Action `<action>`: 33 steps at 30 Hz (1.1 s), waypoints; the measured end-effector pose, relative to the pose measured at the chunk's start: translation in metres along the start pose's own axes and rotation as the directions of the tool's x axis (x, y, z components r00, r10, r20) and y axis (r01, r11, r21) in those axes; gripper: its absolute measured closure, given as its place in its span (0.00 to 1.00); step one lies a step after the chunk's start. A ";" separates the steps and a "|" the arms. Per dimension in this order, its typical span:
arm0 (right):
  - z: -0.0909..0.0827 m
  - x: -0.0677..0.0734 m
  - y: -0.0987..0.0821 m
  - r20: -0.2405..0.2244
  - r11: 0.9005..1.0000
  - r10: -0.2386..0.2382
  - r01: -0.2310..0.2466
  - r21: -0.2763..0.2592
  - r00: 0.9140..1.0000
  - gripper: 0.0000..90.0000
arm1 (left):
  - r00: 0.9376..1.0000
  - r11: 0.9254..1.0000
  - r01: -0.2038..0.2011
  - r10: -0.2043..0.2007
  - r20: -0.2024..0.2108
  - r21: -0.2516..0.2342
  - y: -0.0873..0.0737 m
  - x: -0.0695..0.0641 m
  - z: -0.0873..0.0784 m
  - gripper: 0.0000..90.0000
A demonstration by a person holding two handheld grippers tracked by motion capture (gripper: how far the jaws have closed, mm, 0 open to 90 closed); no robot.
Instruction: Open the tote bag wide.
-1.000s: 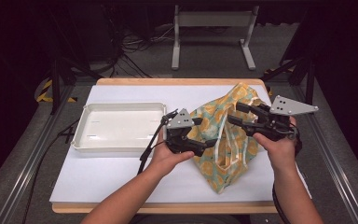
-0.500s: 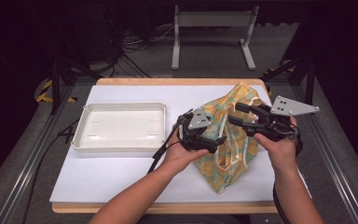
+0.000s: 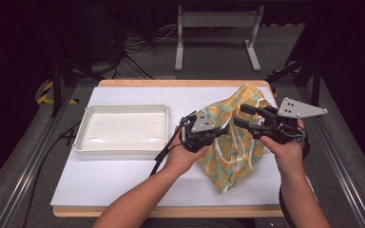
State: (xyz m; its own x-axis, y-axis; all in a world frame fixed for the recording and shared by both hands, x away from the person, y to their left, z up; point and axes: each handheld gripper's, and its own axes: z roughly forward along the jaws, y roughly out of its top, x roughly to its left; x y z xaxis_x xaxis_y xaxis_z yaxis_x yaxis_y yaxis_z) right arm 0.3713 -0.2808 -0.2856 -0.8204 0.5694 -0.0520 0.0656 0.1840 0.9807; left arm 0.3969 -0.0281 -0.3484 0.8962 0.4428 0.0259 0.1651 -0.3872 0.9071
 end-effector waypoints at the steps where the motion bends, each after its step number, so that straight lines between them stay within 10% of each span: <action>1: -0.001 0.000 0.000 0.000 1.000 -0.002 0.002 -0.001 1.000 0.54 | 1.000 1.000 0.007 -0.007 0.000 -0.010 0.000 0.002 -0.002 0.99; 17: -0.035 -0.013 0.002 0.079 0.999 0.019 -0.017 -0.034 0.997 0.52 | 0.993 0.992 0.099 -0.103 -0.056 -0.083 -0.005 0.031 -0.035 0.99; 33: -0.031 -0.037 -0.023 0.214 0.986 0.079 -0.108 0.127 0.974 0.34 | 0.976 0.974 0.182 -0.196 -0.096 -0.135 -0.014 0.055 -0.055 0.99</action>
State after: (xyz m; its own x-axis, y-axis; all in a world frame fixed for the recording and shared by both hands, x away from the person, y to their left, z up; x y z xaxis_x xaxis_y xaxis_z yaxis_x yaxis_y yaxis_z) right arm 0.3827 -0.3314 -0.3007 -0.6719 0.7406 -0.0130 0.2258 0.2216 0.9486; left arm 0.4218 0.0461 -0.3366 0.8028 0.5856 -0.1117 0.2681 -0.1873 0.9450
